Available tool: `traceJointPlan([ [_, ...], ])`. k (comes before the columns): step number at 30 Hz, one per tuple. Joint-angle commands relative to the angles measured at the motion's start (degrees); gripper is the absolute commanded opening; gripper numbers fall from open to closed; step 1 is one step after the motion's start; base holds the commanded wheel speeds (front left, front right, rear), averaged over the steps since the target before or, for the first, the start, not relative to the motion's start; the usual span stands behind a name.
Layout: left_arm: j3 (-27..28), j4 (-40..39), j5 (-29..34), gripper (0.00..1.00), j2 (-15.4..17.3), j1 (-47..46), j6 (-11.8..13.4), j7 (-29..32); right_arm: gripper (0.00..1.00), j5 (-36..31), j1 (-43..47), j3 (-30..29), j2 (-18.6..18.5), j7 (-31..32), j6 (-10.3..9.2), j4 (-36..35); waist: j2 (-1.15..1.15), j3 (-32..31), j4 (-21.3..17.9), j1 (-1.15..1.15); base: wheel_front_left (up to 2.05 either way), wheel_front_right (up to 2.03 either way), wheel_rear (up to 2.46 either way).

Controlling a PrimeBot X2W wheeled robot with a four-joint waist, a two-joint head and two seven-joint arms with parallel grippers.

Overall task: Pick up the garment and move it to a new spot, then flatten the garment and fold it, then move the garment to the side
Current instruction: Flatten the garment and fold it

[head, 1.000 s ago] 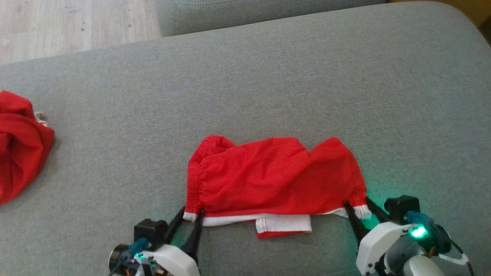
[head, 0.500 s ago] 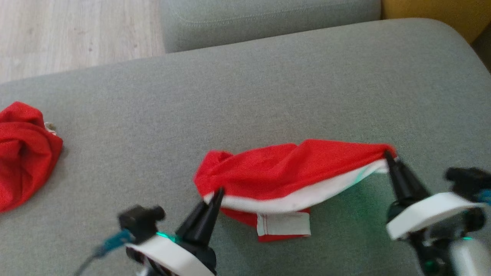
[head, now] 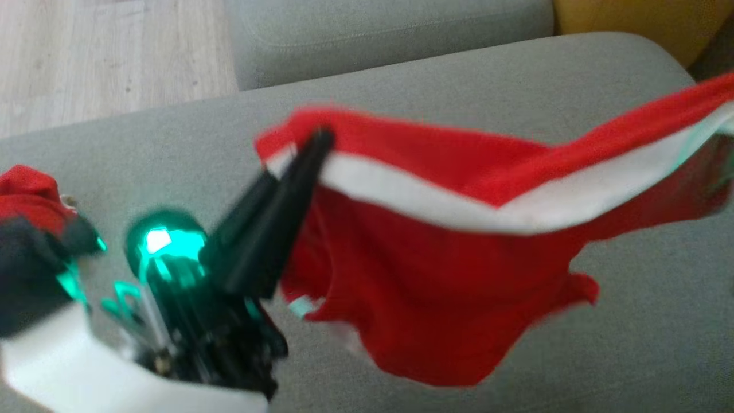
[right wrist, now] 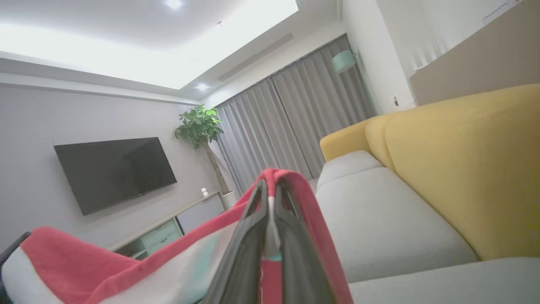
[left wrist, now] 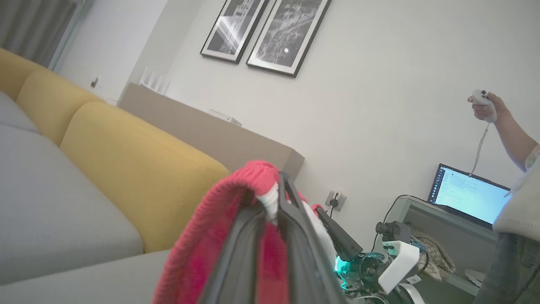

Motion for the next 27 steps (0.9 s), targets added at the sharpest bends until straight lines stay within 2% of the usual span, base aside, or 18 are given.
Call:
traceJointPlan([
  [1,3.65,-1.56,0.48,0.00,-0.16,-7.12,1.44,1.76,0.00,1.17,-5.91,-0.09,0.07,2.97,0.44,-2.74,0.00,1.31,0.19,0.01,0.00,0.00,0.00],
  [4,4.70,0.78,0.75,0.00,-0.14,-11.85,2.56,3.58,0.00,0.90,-10.10,-0.25,0.23,5.81,0.44,-1.90,0.00,3.08,0.38,0.01,0.00,0.00,0.00],
  [8,7.02,10.50,3.20,0.00,0.82,-22.85,2.96,5.57,0.00,-2.50,-21.43,0.25,1.08,10.04,0.44,5.10,0.00,9.63,1.63,0.01,0.00,0.00,0.00],
  [13,8.18,30.34,8.61,0.00,0.80,-40.87,-0.02,2.45,0.00,-10.84,-41.59,0.41,2.64,9.77,0.44,20.25,0.00,19.68,4.04,0.01,0.00,0.00,0.00],
  [17,9.29,47.61,14.38,0.00,-0.75,-56.27,-2.74,-7.25,0.00,-16.28,-58.69,-1.65,3.41,2.78,0.44,35.83,0.00,25.80,4.91,0.01,0.00,0.00,0.00],
  [21,9.55,62.38,17.55,0.00,-2.99,-67.01,-4.96,-19.57,0.00,-17.59,-69.58,-1.99,3.49,-5.77,0.44,49.09,0.00,29.10,5.66,0.01,0.00,0.00,0.00],
  [24,8.86,70.58,18.10,0.00,-3.77,-69.49,-6.63,-26.77,0.00,-17.12,-70.90,-0.23,3.50,-9.83,0.44,55.04,0.00,30.10,5.76,0.01,0.00,0.00,0.00],
  [27,6.49,75.40,17.13,0.00,-4.21,-66.02,-8.15,-30.70,0.00,-16.95,-65.69,2.09,3.51,-11.83,0.44,57.03,0.00,29.38,5.74,0.01,0.00,0.00,0.00],
])
